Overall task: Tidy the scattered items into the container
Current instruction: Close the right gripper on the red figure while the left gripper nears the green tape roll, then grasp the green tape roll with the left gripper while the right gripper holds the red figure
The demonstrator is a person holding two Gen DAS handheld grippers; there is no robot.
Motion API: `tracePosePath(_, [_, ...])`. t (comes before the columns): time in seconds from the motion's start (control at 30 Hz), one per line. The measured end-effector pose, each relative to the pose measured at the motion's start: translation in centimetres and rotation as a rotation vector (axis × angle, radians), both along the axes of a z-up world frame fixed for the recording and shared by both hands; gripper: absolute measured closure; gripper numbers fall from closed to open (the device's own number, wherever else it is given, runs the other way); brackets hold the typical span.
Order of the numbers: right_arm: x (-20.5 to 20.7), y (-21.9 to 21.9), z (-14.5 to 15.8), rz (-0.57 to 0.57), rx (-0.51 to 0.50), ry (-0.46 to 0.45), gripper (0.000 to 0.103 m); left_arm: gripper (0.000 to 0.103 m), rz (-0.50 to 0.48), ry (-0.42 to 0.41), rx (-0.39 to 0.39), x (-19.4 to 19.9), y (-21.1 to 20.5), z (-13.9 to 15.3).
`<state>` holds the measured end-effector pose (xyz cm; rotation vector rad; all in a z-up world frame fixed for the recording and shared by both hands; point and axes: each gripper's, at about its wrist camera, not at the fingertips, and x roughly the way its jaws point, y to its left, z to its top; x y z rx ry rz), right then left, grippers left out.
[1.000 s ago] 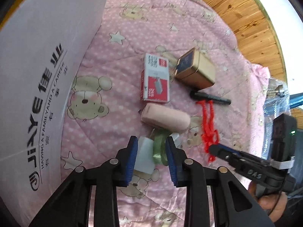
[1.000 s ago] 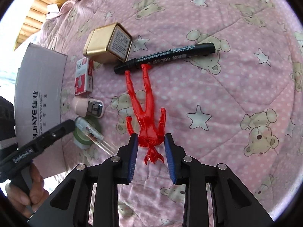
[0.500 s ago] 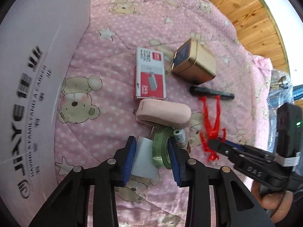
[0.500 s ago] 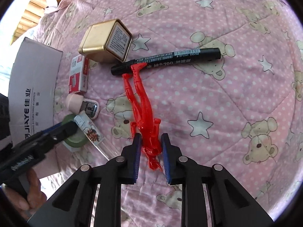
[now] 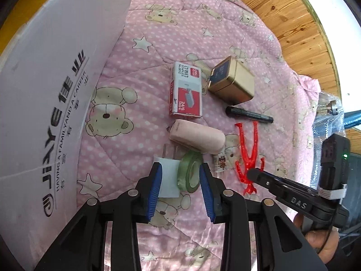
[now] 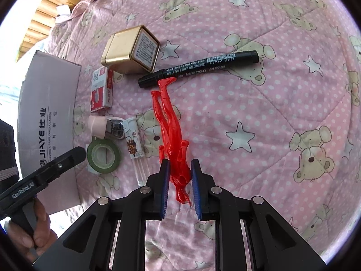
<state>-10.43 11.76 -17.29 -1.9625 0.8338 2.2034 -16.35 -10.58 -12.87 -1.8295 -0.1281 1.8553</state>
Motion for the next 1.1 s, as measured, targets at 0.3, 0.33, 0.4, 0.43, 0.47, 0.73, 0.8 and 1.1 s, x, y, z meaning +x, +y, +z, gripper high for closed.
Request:
tracePosePath(0.3, [1.0,0.7,-0.4,-0.005,-0.004,-0.015,0.083,0.066,-0.053,0.011,-0.011,0.7,2.1,0.0])
tracePosePath(0.33, [1.0,0.7,-0.5,-0.007,-0.007,-0.016,0.082,0.066,-0.055,0.014,-0.01,0.7,2.2,0.0])
tracePosePath(0.4, [0.8,0.8,-0.7,-0.009,-0.01,-0.017,0.082,0.066,-0.06,0.019,-0.008,0.7,2.5,0.0])
tracePosePath(0.43, [0.9,0.8,-0.6,-0.01,-0.011,-0.017,0.082,0.066,-0.062,0.022,-0.008,0.7,2.6,0.0])
tracePosePath(0.47, [1.0,0.9,-0.6,-0.01,-0.012,-0.016,0.082,0.066,-0.064,0.025,-0.007,0.7,2.7,0.0])
tracePosePath(0.73, [1.9,1.4,-0.5,-0.018,-0.015,-0.014,0.082,0.066,-0.097,0.048,0.041,1.3,3.9,0.6])
tracePosePath(0.8, [2.2,1.6,-0.5,-0.021,-0.016,-0.014,0.082,0.066,-0.1,0.049,0.048,1.3,4.1,0.7])
tracePosePath(1.1, [3.5,2.4,-0.5,-0.032,-0.019,-0.014,0.082,0.058,-0.08,0.037,0.091,1.4,4.3,0.7])
